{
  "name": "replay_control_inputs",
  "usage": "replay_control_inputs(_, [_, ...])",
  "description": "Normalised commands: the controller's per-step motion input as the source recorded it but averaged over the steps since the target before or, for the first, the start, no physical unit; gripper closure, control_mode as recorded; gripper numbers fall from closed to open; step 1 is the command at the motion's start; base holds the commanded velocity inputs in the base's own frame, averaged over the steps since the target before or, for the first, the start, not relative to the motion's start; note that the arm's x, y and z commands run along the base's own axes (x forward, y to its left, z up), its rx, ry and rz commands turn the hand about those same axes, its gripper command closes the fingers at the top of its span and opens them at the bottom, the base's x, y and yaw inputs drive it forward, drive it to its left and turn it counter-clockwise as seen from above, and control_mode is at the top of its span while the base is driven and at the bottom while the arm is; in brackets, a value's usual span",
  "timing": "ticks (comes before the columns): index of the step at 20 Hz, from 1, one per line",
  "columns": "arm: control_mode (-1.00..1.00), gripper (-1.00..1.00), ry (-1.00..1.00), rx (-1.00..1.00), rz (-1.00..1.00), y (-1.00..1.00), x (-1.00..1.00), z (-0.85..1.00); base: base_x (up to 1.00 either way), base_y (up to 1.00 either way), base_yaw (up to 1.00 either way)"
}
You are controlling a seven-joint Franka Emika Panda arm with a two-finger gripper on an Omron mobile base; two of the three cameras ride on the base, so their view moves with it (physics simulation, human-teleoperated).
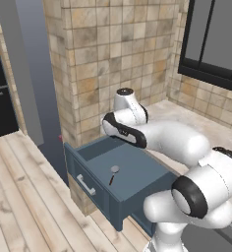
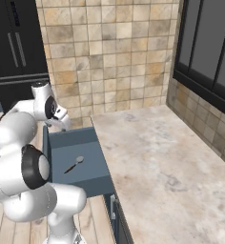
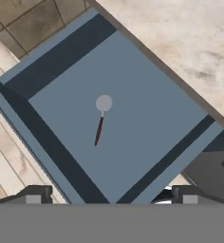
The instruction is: Organize the utensils by type. Pick up the wooden spoons from the counter and place them in the open cabinet. Then pick up the metallic utensils from the counter and place them in the open drawer.
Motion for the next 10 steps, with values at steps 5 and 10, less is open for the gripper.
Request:
replay_control_inputs(5, [-1.0, -1.0, 0.17, -0.02, 0.0, 0.01, -0.07, 0.17, 0.0, 0.0, 0.0])
replay_control_inputs(10, [-1.0, -1.0, 0.0, 0.0, 0.0, 0.0, -0.35, 0.0, 0.0, 0.0, 0.0])
